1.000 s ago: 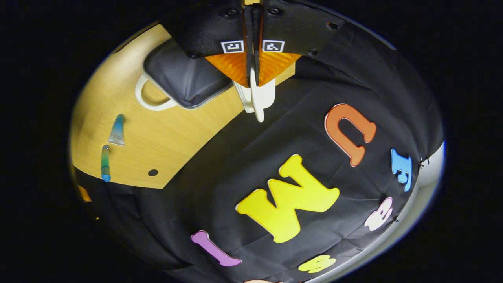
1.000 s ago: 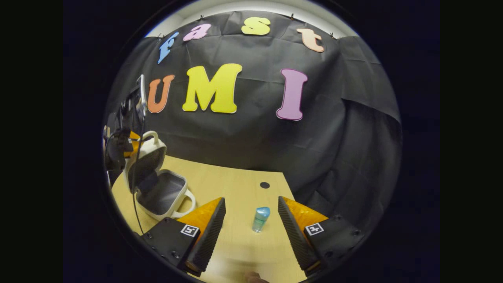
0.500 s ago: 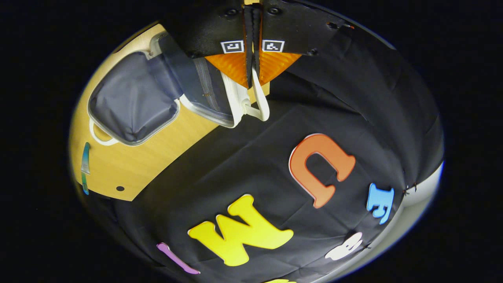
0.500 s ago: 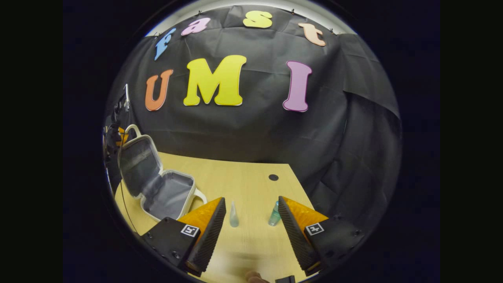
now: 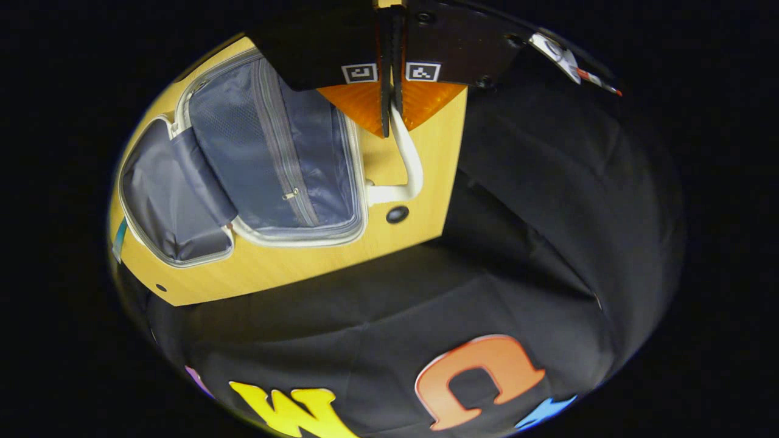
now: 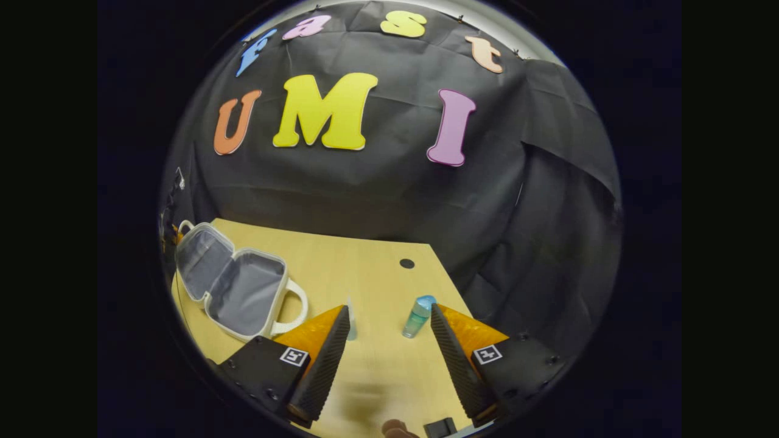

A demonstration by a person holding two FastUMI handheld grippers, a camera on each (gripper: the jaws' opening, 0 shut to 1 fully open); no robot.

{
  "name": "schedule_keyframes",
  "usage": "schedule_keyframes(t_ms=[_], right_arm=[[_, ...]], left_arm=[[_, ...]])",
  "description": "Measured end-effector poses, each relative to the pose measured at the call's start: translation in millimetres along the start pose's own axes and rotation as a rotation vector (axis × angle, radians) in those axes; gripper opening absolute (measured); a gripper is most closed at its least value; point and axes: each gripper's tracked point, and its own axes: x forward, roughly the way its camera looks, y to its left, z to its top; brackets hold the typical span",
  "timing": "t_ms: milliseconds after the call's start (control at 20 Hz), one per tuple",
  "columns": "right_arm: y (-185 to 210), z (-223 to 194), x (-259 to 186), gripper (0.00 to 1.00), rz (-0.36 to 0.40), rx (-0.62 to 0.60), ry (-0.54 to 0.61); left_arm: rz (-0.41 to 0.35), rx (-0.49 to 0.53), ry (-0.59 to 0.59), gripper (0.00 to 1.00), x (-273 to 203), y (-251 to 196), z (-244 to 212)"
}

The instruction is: First open the suitcase, pack the skin care products into it, and then close the suitcase.

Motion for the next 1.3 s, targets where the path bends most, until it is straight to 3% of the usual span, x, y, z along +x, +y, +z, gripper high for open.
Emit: schedule_keyframes(t_ms=[250, 500, 600, 750, 900, 950, 1050, 1300], right_arm=[[-26, -7, 0, 0.78, -0.087, -0.015, 0.027], [-37, -25, -1, 0.79, -0.144, 0.007, 0.071], [-36, -24, -2, 0.79, -0.153, 0.011, 0.067], [-29, -25, 1, 0.79, -0.136, -0.008, 0.062], [-23, -25, 4, 0.8, -0.097, -0.027, 0.052], [-22, -26, 5, 0.79, -0.085, -0.031, 0.049], [-19, -25, 9, 0.8, -0.052, -0.034, 0.034], [-35, -27, 28, 0.8, 0.003, -0.033, 0.023]], left_arm=[[-0.134, -0.139, 0.064, 0.03, 22, -5, -38], [-0.17, -0.178, 0.066, 0.06, 34, -8, -48], [-0.146, -0.18, 0.054, 0.18, 34, 0, -51], [-0.059, -0.187, 0.058, 0.55, 28, 17, -54], [-0.011, -0.202, 0.025, 0.71, 4, 18, -43], [-0.002, -0.208, 0.005, 0.8, -7, 16, -36], [0.017, -0.211, -0.061, 0.87, -33, 6, -17], [0.012, -0.217, -0.208, 0.87, -95, -61, 34]])
